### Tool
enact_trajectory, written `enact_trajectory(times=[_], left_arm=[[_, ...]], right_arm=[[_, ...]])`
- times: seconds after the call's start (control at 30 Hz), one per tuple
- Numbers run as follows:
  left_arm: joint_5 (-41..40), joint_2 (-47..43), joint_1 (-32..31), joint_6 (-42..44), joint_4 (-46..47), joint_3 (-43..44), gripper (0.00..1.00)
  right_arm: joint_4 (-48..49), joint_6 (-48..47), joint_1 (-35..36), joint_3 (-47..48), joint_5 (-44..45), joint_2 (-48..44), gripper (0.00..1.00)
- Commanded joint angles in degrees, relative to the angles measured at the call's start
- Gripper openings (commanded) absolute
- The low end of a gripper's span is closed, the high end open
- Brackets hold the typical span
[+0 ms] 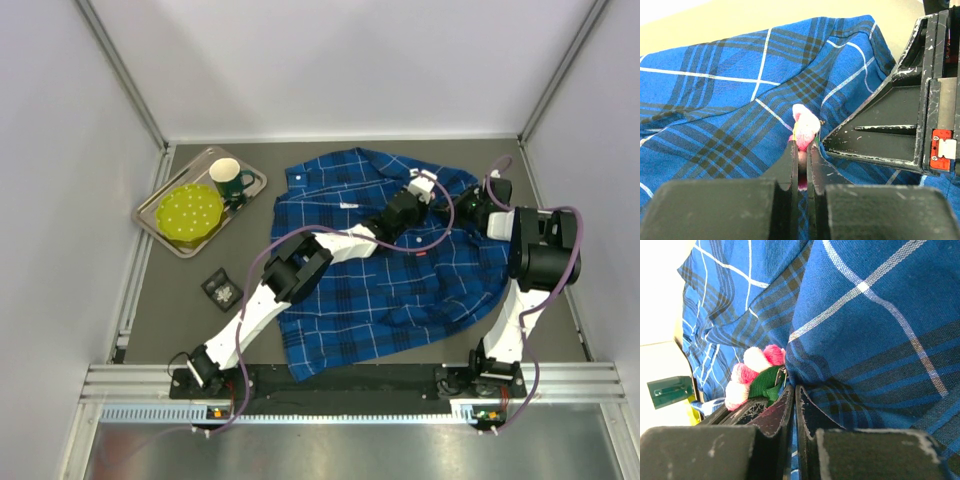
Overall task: Remove the brooch from the garment
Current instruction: Open the brooch with the flattened clothing.
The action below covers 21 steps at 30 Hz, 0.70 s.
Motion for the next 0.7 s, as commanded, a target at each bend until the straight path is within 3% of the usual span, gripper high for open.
enact_trajectory(times=[0.0,0.5,0.67], left_arm=[[1.19,-0.46,0.11,-1.43,3.75,0.80,0.00],[0.84,-3.63,0.29,-1.34,6.30,-5.35,0.00],[1.28,-3.89,0.29,-1.95,6.83,-5.53,0.00]], right_arm=[[-0.24,-1.31,-0.84,-0.52,-1.54,-3.63,0.05],[-1.83,-1.94,-4.62,-3.16,1.71,-10.67,0.38],[1.24,0.69,-3.57,-1.67,0.05,-8.13,0.39]])
